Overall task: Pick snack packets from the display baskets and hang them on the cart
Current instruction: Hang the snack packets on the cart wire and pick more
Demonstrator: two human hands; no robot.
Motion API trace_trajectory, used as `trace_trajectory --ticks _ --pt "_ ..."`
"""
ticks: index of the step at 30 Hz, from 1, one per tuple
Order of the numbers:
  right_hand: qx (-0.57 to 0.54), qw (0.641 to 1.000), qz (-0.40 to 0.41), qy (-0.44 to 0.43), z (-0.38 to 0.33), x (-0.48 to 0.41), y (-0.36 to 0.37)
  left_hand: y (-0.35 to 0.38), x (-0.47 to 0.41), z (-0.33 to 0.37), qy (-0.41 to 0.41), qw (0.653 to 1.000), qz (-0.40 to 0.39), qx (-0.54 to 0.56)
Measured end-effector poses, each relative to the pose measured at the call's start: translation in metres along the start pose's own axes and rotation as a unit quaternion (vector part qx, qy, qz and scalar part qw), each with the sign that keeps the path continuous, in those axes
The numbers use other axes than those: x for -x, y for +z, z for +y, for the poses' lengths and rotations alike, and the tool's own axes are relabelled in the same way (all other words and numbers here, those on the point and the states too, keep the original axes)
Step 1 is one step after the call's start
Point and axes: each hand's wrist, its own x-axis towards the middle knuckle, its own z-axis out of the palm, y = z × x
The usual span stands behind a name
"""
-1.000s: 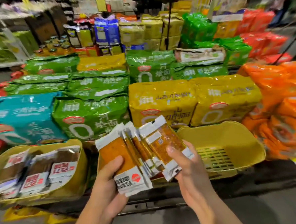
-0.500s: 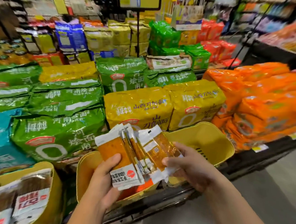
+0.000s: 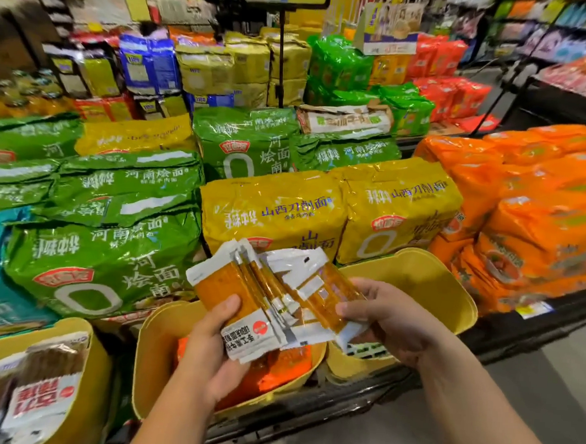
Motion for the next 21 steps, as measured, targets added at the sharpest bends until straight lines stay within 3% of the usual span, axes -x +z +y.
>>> trace_trajectory --ticks 9,17,21 --pt "0.066 0.996 -0.064 -0.005 -0.007 -0.017 -0.054 0.034 -0.027 -0.05 0.031 0.992 0.064 -0.106" --pt "-0.007 0.999 -0.05 -0.017 0.004 -0.033 -0.107 0.051 -0.04 -0.075 0.088 0.981 0.15 -0.086" --pt "0.107 0.987 -0.118 0.027 0.001 -0.049 -0.147 0.052 -0.04 -0.08 0.107 0.979 0.156 -0.079"
